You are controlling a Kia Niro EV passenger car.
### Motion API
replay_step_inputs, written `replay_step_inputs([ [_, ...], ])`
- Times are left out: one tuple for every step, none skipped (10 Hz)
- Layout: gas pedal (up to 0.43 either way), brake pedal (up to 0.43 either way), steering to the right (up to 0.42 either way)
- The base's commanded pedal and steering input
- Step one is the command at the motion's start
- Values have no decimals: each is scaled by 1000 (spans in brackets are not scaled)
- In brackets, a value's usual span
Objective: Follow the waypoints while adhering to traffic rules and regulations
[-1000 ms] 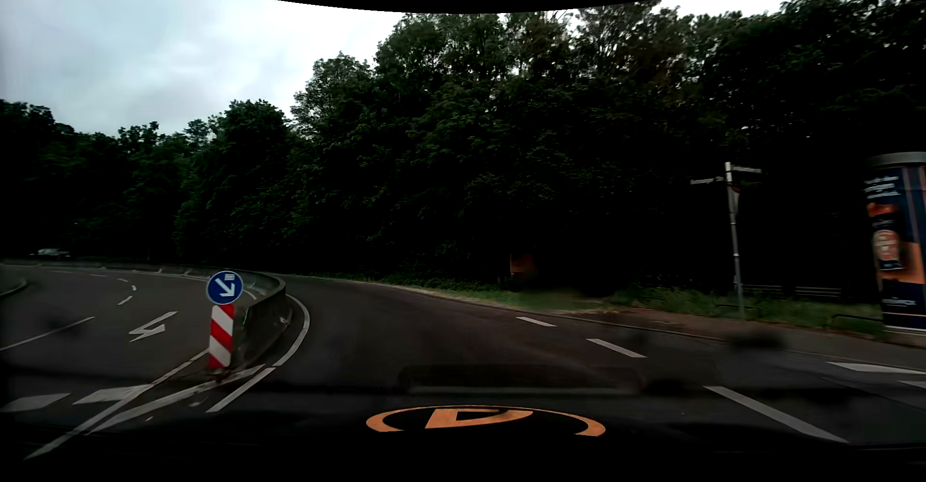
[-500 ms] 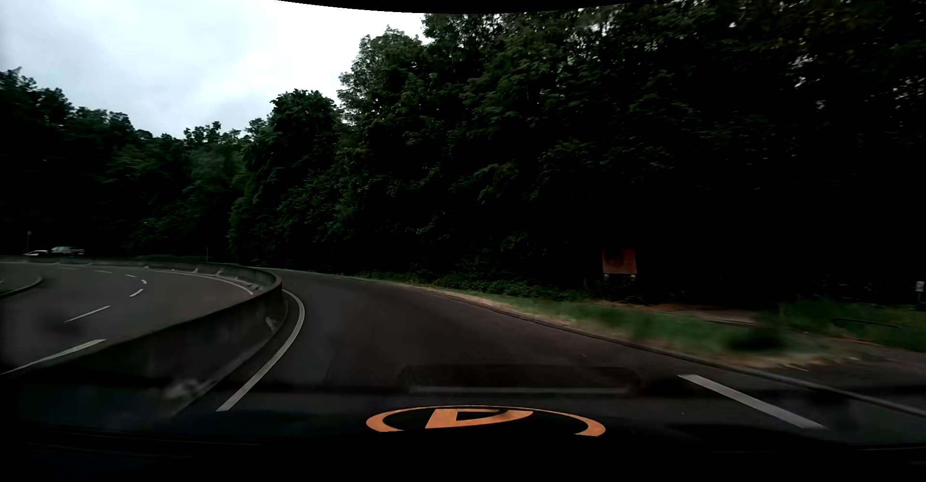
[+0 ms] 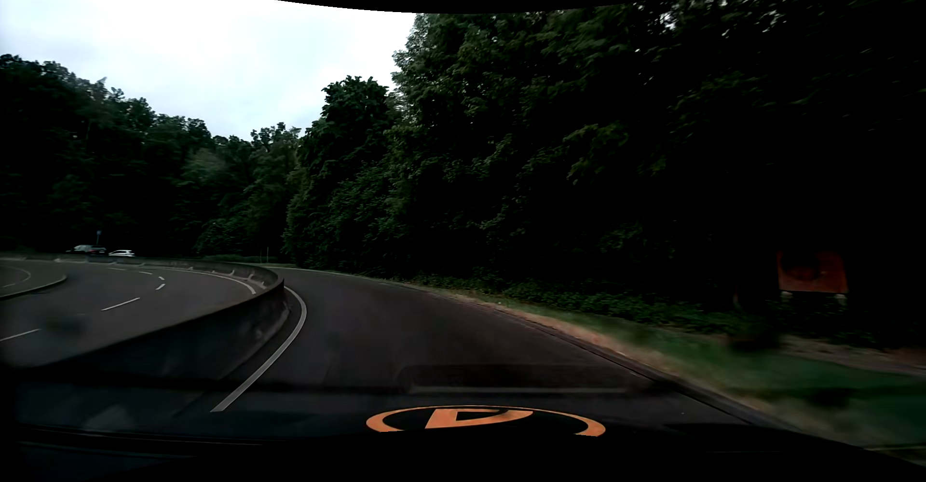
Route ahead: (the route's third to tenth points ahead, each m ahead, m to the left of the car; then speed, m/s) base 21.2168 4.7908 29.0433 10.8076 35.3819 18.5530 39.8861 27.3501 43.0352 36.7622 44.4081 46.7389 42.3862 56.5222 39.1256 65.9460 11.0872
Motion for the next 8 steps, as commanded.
replay_step_inputs([
  [157,0,-136],
  [157,0,-136],
  [157,0,-136],
  [157,0,-136],
  [157,0,-136],
  [157,0,-135],
  [157,0,-134],
  [157,0,-133],
])
